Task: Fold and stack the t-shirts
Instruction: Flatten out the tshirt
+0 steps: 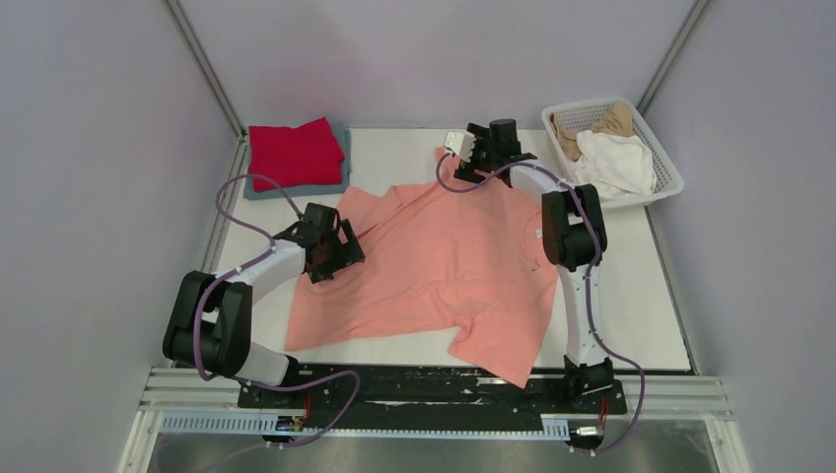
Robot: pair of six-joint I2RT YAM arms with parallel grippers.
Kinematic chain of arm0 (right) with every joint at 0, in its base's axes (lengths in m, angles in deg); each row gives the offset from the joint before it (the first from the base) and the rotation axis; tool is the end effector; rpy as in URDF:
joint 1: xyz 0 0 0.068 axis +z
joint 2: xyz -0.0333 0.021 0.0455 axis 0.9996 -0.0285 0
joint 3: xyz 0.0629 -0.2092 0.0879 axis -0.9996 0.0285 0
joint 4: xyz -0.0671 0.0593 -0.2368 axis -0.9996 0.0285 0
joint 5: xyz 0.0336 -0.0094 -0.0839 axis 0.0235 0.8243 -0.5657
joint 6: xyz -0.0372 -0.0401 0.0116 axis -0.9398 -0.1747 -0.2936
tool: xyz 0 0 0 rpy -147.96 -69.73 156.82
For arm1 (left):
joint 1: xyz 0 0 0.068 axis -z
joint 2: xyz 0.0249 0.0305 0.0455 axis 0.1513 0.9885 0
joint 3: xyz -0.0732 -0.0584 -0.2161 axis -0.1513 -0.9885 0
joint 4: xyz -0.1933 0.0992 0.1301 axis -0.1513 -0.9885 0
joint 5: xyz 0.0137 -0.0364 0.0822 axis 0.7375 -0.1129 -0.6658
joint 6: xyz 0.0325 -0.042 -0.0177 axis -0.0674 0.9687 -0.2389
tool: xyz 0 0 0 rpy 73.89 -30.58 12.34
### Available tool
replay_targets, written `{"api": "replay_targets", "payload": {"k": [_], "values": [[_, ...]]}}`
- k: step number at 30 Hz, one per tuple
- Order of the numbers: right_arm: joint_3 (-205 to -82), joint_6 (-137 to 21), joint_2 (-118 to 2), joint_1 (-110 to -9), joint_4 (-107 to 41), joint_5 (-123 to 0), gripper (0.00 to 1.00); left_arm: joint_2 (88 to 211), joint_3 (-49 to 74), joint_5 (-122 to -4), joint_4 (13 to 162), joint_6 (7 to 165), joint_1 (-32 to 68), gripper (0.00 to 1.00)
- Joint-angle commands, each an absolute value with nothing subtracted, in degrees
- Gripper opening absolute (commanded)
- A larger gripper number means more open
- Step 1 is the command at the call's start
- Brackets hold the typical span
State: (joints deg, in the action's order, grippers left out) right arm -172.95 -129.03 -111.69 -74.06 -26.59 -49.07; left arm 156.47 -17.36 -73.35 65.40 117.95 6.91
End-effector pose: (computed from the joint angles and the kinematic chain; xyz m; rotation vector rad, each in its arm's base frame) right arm 0.4832 0.1369 0.1444 -1.5152 1.5497 -0.1117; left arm 0.2574 -0.0705 0.1321 -0.6420 2.5756 -0.3055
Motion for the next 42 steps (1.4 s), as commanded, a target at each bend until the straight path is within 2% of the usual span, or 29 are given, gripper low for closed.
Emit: {"api": "replay_targets", "payload": {"k": [1,6,11,15,18,22,25,27,30,31,34,37,42], "values": [[-178.68,-127.88,-116.28,-74.83,-31.69,-57.02,1.00,158.26,-17.97,-76.92,59.82,116.90,6.68,1.00],[-183.26,-128.04,-120.64,-75.70,-34.09,-62.47,1.00,158.47,-18.45,-78.02,59.11,117.47,6.75,1.00],[-191.07,-127.61,-126.02,-76.76,-45.94,-69.06,1.00,158.35,-18.66,-78.75,58.62,117.60,6.69,1.00],[-201.45,-120.69,-132.72,-76.82,-54.46,-71.92,1.00,158.69,-18.33,-78.45,58.85,117.52,6.76,1.00],[-200.38,-114.31,-129.98,-76.17,-55.74,-75.01,1.00,157.84,-17.94,-77.36,59.60,117.31,6.76,1.00],[-188.80,-104.54,-116.31,-73.95,-49.20,-82.61,1.00,153.97,-18.21,-75.85,62.65,116.81,6.96,1.00],[-179.10,-82.62,-103.73,-72.36,-36.53,-90.70,1.00,150.71,-18.16,-74.64,65.19,116.77,7.16,1.00],[-170.28,-65.58,-95.80,-72.11,-21.18,-87.50,1.00,149.28,-17.32,-74.47,65.48,117.23,7.25,1.00],[-150.09,-50.24,-83.44,-71.69,-18.11,-71.55,1.00,147.11,-16.28,-75.16,65.02,117.65,7.43,1.00],[-144.32,-47.79,-80.38,-71.13,-18.74,-66.41,1.00,145.94,-16.23,-75.62,65.02,117.39,7.41,1.00],[-133.87,-46.14,-75.36,-67.77,-18.12,-63.30,1.00,144.36,-16.11,-77.98,64.94,117.33,7.32,1.00],[-130.64,-46.37,-74.59,-65.62,-15.49,-66.33,1.00,144.37,-14.93,-79.90,64.80,117.27,7.32,1.00],[-127.18,-44.83,-77.11,-65.82,-16.21,-63.37,1.00,149.60,-11.95,-80.08,68.33,116.75,7.24,1.00]]}}
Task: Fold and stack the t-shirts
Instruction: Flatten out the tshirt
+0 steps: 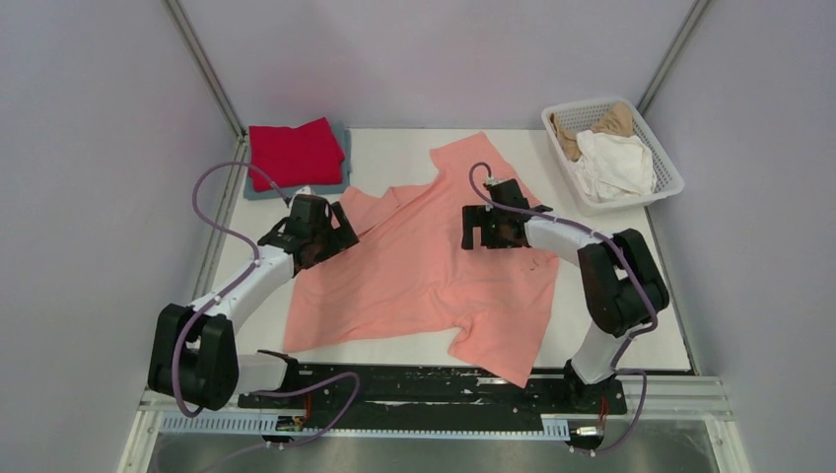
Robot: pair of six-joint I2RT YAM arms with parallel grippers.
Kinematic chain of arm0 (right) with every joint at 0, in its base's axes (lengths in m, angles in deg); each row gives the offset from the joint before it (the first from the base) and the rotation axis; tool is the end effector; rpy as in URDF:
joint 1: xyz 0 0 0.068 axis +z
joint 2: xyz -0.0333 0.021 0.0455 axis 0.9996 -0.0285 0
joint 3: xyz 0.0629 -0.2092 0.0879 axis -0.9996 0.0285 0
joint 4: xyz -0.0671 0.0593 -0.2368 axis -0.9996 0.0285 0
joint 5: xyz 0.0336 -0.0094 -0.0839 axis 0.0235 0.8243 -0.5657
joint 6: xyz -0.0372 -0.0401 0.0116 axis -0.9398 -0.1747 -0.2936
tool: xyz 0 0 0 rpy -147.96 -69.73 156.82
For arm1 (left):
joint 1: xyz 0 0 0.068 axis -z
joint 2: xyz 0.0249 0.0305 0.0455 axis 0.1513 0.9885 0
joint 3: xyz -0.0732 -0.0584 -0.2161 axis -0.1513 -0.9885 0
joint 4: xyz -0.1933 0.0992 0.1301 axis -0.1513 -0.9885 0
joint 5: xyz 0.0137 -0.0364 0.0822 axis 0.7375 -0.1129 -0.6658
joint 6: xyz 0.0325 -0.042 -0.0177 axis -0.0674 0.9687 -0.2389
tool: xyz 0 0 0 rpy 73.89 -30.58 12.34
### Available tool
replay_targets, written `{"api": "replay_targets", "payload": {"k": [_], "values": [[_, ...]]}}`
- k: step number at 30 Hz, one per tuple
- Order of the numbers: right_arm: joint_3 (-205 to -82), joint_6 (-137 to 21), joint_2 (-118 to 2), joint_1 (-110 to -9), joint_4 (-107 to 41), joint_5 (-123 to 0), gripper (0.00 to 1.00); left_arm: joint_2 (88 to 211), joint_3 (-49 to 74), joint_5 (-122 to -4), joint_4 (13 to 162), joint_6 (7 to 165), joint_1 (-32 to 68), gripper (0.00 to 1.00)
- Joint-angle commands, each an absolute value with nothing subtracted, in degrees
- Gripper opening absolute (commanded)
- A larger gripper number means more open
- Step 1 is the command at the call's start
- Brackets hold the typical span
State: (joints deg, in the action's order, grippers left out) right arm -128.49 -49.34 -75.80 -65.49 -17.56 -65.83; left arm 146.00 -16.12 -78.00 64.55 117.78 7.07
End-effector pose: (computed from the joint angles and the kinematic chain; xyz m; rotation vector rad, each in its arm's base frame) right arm 0.3154 0.1355 0.1469 -0.1885 2.5420 0.3400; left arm 0.2526 -0.0666 0.1824 -0.6258 2.3684 -0.3204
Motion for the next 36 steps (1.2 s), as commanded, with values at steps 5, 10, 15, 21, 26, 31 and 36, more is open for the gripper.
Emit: {"api": "replay_targets", "payload": {"k": [5,10,15,21,26,31,36], "values": [[-122.03,-42.49,-77.32,-69.92,-16.23,-63.05,1.00,157.73,-5.91,-78.03,68.12,116.37,6.93,1.00],[-116.58,-42.61,-73.05,-74.87,-14.82,-63.68,1.00,164.84,-2.74,-77.32,69.51,117.09,6.34,1.00],[-114.64,-43.22,-69.56,-78.09,-13.19,-63.08,1.00,171.26,1.46,-76.10,70.03,117.45,5.62,1.00],[-117.83,-45.96,-72.07,-78.18,-13.25,-62.75,1.00,180.81,8.67,-73.60,68.09,116.93,5.04,1.00],[-119.96,-46.80,-73.43,-78.23,-13.02,-64.57,1.00,184.26,15.94,-71.77,60.98,116.17,4.69,1.00],[-118.97,-47.05,-72.58,-78.22,-12.88,-65.84,1.00,178.76,17.43,-78.26,56.45,117.20,5.26,1.00],[-118.80,-47.04,-72.17,-78.19,-12.61,-66.90,1.00,178.02,19.80,-75.07,61.02,114.79,6.08,1.00]]}}
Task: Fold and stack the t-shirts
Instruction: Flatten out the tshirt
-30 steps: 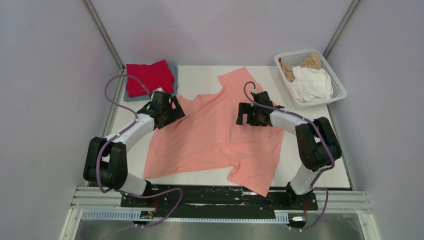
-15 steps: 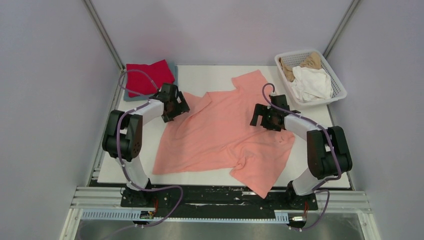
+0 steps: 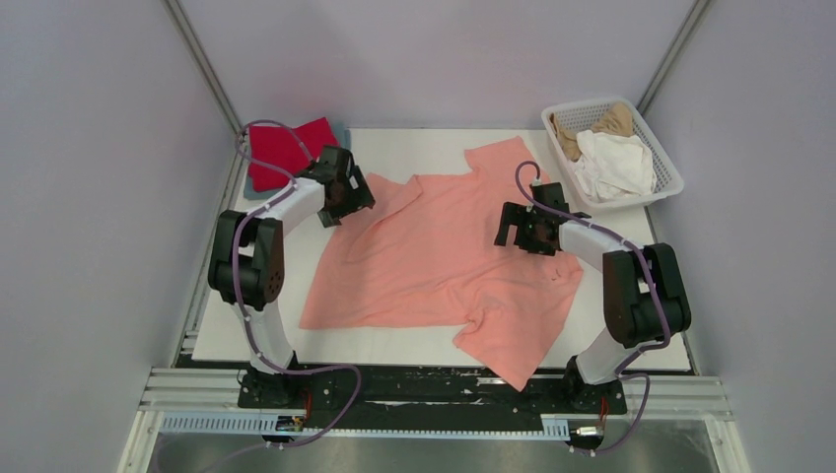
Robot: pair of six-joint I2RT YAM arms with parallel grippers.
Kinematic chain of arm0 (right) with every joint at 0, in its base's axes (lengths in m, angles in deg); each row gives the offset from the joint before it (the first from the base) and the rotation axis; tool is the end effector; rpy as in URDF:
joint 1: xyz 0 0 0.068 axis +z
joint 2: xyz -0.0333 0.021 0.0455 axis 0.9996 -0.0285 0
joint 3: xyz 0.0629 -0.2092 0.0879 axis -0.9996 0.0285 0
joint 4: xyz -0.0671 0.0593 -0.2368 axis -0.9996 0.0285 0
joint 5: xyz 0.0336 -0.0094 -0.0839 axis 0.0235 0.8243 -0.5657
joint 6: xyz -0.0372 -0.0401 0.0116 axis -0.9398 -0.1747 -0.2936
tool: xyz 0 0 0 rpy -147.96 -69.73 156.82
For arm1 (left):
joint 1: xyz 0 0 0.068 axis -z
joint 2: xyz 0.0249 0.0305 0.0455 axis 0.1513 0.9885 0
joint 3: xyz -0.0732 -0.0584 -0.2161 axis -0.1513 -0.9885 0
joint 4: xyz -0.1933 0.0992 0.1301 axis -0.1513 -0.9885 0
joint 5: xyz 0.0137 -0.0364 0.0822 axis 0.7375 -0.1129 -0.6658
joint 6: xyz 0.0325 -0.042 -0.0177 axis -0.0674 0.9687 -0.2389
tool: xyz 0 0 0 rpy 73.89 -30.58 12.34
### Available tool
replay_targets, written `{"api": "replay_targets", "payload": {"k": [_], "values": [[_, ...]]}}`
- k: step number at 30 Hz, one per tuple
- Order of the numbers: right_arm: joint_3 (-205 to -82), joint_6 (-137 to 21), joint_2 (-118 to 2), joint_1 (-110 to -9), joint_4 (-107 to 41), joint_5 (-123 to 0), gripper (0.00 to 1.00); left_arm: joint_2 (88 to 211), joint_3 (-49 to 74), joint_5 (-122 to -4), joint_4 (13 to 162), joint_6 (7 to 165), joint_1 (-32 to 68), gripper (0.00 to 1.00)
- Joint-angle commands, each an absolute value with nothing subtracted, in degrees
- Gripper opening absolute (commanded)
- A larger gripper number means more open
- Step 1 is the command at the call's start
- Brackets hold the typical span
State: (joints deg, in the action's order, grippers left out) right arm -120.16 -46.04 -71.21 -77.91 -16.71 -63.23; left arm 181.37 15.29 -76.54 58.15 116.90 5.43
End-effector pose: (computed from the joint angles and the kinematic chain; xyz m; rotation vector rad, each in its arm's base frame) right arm 0.3051 0.0603 0.1298 0.1522 2.6181 0.3158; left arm 0.3663 -0.0885 0.1542 -0.6636 2.5385 -0.2292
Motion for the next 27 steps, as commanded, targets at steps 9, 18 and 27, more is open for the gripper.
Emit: {"api": "replay_targets", "payload": {"k": [9,18,27], "values": [[-118.67,-47.20,-71.23,-78.12,-13.00,-66.58,1.00,196.18,35.46,-55.56,68.53,110.31,6.22,1.00],[-118.06,-47.40,-70.11,-78.16,-13.36,-66.85,1.00,205.49,45.22,-67.61,60.01,112.28,6.24,1.00],[-118.00,-47.79,-68.78,-78.14,-13.35,-68.13,1.00,212.38,55.66,-75.25,49.09,111.34,6.25,1.00]]}}
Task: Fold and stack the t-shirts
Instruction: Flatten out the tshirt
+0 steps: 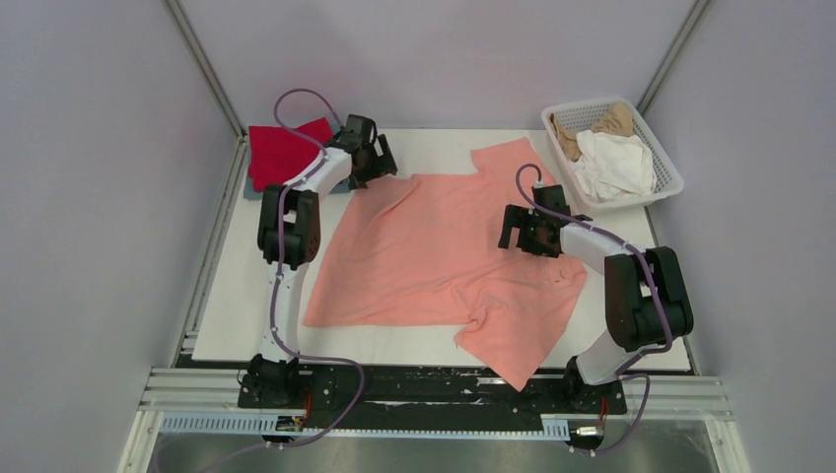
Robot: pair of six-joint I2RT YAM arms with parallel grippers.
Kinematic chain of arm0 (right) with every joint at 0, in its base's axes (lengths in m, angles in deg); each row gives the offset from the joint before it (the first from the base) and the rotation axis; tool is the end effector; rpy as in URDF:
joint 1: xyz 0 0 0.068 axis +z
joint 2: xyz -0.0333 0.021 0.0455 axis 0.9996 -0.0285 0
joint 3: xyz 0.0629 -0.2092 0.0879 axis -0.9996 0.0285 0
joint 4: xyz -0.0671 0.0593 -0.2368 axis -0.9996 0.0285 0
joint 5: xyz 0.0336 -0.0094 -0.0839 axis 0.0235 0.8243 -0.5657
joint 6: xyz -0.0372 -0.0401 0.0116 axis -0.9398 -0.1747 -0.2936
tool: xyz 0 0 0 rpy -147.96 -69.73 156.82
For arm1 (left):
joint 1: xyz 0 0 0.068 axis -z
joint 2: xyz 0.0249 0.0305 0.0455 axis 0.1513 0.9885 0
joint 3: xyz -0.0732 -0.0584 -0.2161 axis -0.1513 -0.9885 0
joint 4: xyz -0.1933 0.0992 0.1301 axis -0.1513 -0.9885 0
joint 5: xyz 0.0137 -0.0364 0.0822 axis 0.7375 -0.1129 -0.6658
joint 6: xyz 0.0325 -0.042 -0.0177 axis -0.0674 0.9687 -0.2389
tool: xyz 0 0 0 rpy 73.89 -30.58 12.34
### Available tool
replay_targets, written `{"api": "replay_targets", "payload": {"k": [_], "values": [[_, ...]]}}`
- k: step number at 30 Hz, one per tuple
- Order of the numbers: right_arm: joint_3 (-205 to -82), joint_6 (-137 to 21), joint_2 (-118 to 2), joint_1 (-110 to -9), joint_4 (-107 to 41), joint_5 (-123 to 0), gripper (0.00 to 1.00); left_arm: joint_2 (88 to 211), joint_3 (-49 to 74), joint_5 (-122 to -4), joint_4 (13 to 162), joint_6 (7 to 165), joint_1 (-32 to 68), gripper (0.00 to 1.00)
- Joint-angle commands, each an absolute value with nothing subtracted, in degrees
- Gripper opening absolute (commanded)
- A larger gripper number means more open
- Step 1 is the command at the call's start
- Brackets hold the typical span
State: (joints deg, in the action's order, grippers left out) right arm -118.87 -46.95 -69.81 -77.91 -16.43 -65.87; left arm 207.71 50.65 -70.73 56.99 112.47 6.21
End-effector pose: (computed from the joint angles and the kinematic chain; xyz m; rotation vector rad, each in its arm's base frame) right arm 0.3000 0.0576 0.1302 0.1482 2.6146 0.2504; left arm 0.4704 -0.1256 0.1473 -0.4909 2.4712 -0.3975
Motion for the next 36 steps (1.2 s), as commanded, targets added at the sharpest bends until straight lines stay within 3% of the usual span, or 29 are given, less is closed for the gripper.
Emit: {"api": "replay_targets", "payload": {"k": [1,5,11,19,25,36], "values": [[-118.25,-47.88,-68.93,-78.09,-13.35,-68.15,1.00,213.26,57.92,-76.20,46.71,111.39,6.24,1.00],[-118.75,-48.18,-69.23,-78.09,-13.40,-68.23,1.00,212.89,58.47,-81.57,43.13,110.88,5.61,1.00],[-120.11,-48.53,-71.02,-78.14,-13.77,-68.09,1.00,211.19,54.36,-77.45,46.26,111.00,2.27,1.00],[-123.98,-49.52,-74.07,-78.10,-13.70,-69.10,1.00,212.27,57.11,-80.95,42.97,112.76,-0.67,1.00],[-128.47,-52.95,-74.43,-77.49,-13.09,-68.04,1.00,208.78,56.46,-73.52,48.42,109.73,-1.06,1.00],[-129.84,-49.70,-59.06,-70.83,-6.76,-75.36,1.00,193.15,55.39,-69.72,48.38,105.20,4.45,1.00]]}}
